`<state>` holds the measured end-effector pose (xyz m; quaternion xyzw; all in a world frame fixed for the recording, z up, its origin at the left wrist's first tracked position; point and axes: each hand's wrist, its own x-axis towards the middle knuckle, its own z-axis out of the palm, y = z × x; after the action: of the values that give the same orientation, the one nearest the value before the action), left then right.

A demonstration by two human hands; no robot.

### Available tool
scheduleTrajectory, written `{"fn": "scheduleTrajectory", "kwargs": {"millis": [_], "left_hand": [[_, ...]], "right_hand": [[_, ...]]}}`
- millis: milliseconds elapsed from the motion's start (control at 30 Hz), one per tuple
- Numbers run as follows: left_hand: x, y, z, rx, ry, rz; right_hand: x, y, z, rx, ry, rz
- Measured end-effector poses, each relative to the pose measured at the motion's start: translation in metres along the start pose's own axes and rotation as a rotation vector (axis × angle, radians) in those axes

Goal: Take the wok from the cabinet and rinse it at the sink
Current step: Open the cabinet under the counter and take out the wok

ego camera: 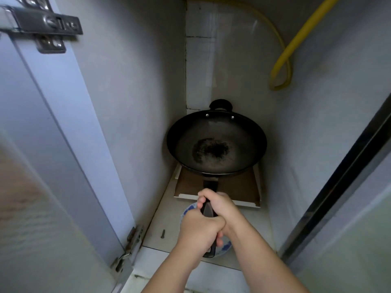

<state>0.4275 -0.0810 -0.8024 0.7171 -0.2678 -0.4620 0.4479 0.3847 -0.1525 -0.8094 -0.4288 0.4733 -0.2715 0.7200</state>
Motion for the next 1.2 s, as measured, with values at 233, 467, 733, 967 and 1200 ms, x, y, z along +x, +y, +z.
{"fn": "scheduleTrajectory", "kwargs": {"millis": [233,467,733,967,1200], "left_hand": [[-0.004,0.004,-0.015,0.043,-0.019,0.054],[-0.019,0.013,-0.021,0.017,-0.066,0.029],[-0.09,0.04,-0.032,0.035,-0.091,-0.094],[-0.146,0.074,-0.057,0.022,-0.122,-0.226],[-0.204,0.098,-0.084,0.064,-0.172,-0.299]], "right_hand": [[-0.006,-0.008,0.012,0.07,-0.046,-0.02],[-0.018,-0.015,0.015,-0.066,-0.046,-0.016],[-0.084,-0.031,0.026,-0.065,-0.04,0.142],[-0.146,-0.06,0.05,-0.04,0.014,0.238],[-0.209,-0.081,0.074,-0.004,0.059,0.346]]}}
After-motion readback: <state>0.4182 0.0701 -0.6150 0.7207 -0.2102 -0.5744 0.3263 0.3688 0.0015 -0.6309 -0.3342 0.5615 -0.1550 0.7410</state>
